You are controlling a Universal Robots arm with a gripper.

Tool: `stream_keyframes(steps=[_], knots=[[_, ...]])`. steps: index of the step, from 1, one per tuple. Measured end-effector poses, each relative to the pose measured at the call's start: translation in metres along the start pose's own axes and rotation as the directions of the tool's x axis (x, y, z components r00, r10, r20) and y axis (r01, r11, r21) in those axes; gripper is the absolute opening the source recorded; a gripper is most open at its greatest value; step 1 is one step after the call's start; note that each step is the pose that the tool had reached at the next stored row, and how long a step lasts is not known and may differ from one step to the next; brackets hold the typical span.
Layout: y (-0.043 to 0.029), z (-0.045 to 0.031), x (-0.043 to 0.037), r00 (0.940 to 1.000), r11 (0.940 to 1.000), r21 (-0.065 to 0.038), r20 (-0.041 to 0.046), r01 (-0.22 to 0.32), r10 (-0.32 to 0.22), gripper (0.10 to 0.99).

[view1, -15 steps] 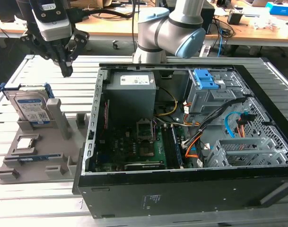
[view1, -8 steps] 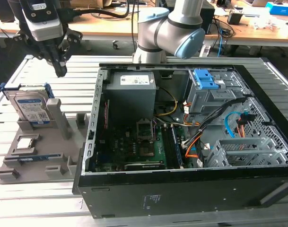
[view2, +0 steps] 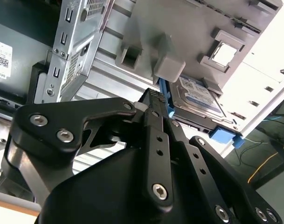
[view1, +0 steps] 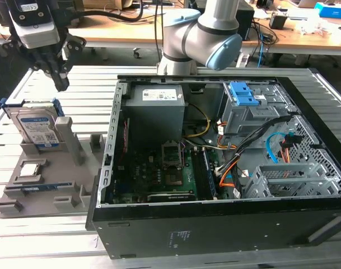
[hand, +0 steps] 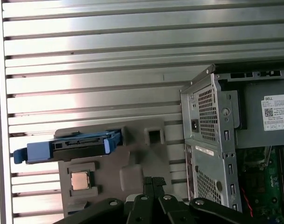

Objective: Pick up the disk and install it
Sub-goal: 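Reach for the disk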

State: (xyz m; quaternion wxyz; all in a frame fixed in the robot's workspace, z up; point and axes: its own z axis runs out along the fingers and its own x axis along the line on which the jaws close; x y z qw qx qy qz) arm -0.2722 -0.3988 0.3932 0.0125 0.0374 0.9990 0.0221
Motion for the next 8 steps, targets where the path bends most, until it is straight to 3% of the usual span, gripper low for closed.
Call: stream_keyframes(steps=[8], knots=[[-0.0012,-0.0004,0.0157,1.0000,1.0000,0.000,0.0001,0.000,0.000,0.106]])
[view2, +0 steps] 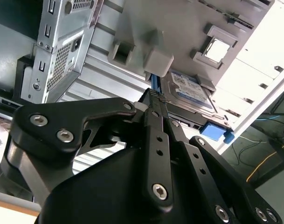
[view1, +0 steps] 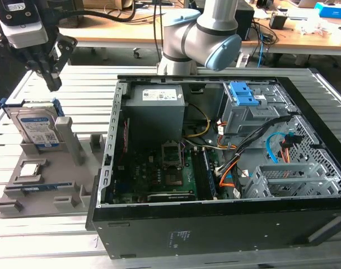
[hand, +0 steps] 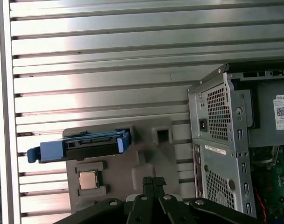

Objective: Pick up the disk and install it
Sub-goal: 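Reach for the disk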

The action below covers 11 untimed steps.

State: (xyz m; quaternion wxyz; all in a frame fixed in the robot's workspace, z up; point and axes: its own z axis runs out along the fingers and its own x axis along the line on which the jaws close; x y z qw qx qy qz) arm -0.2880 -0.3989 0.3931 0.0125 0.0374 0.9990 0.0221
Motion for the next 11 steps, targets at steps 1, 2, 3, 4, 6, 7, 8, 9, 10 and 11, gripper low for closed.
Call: stream_keyframes(steps=[1,2,3,4,6,7,8,9,10,11], knots=[[-0.0001,0.0000,0.0013,1.0000,1.0000,0.000,0.0001,0.000,0.000,0.106],[-0.0002,-0.0001,0.0034,1.0000,1.0000,0.000,-0.0001,0.000,0.000,0.106],[-0.0004,-0.0002,0.0060,1.0000,1.0000,0.000,-0.0001,0.000,0.000,0.106],[-0.0006,-0.0002,0.0082,1.0000,1.0000,0.000,0.0000,0.000,0.000,0.106],[-0.0010,-0.0004,0.0133,1.0000,1.0000,0.000,0.0000,0.000,0.000,0.106],[-0.0011,-0.0004,0.0156,1.0000,1.0000,0.000,0.0000,0.000,0.000,0.106],[-0.0013,-0.0005,0.0173,1.0000,1.0000,0.000,0.0000,0.000,0.000,0.106],[-0.0014,-0.0005,0.0186,1.0000,1.0000,0.000,-0.0001,0.000,0.000,0.106],[-0.0015,-0.0005,0.0205,1.0000,1.0000,0.000,0.0000,0.000,0.000,0.106],[-0.0017,-0.0006,0.0226,1.0000,1.0000,0.000,0.0000,0.000,0.000,0.106]])
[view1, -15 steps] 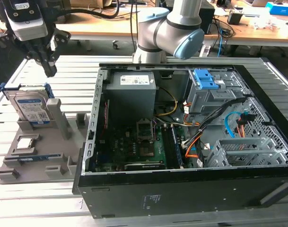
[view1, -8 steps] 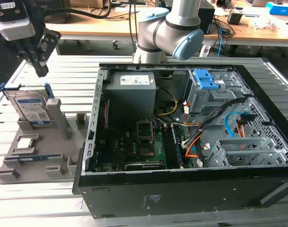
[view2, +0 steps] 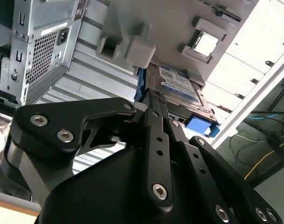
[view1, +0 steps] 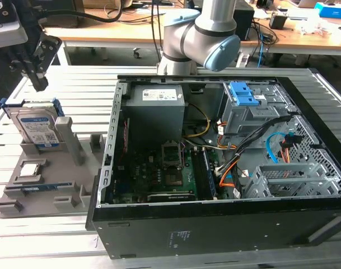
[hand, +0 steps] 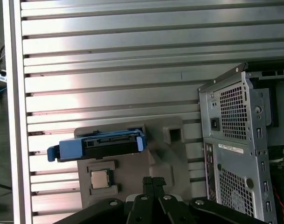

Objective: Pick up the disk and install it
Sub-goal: 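Reach for the disk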

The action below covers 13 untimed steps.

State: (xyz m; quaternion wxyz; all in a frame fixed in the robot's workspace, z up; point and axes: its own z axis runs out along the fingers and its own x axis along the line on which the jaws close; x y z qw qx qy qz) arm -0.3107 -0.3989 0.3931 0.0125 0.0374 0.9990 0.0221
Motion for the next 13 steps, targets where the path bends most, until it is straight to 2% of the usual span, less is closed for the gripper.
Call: stream_keyframes(steps=[13], knots=[[-0.0019,-0.0007,0.0249,1.0000,1.0000,0.000,-0.0001,0.000,0.000,0.106]])
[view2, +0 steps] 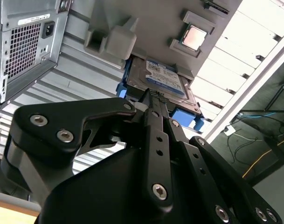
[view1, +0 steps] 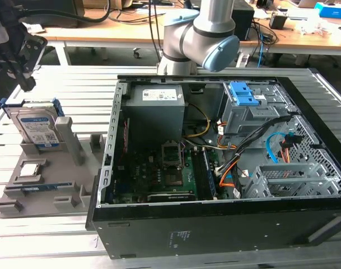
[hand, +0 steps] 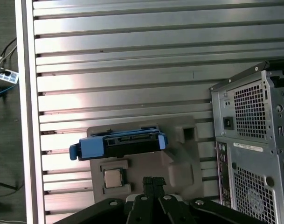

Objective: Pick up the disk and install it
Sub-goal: 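Reach for the disk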

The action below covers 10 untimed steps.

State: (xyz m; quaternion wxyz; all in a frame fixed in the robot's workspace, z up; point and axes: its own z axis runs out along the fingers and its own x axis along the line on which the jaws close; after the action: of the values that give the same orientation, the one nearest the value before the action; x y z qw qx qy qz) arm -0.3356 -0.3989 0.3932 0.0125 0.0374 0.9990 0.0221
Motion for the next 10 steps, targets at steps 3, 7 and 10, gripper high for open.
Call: stream_keyframes(steps=[3,7,10], knots=[[-0.0005,-0.0002,0.0063,1.0000,1.0000,0.000,0.0000,0.000,0.000,0.106],[-0.0015,-0.0006,0.0211,1.0000,1.0000,0.000,0.0000,0.000,0.000,0.106],[-0.0026,-0.0009,0.0343,1.0000,1.0000,0.000,0.0001,0.000,0.000,0.106]])
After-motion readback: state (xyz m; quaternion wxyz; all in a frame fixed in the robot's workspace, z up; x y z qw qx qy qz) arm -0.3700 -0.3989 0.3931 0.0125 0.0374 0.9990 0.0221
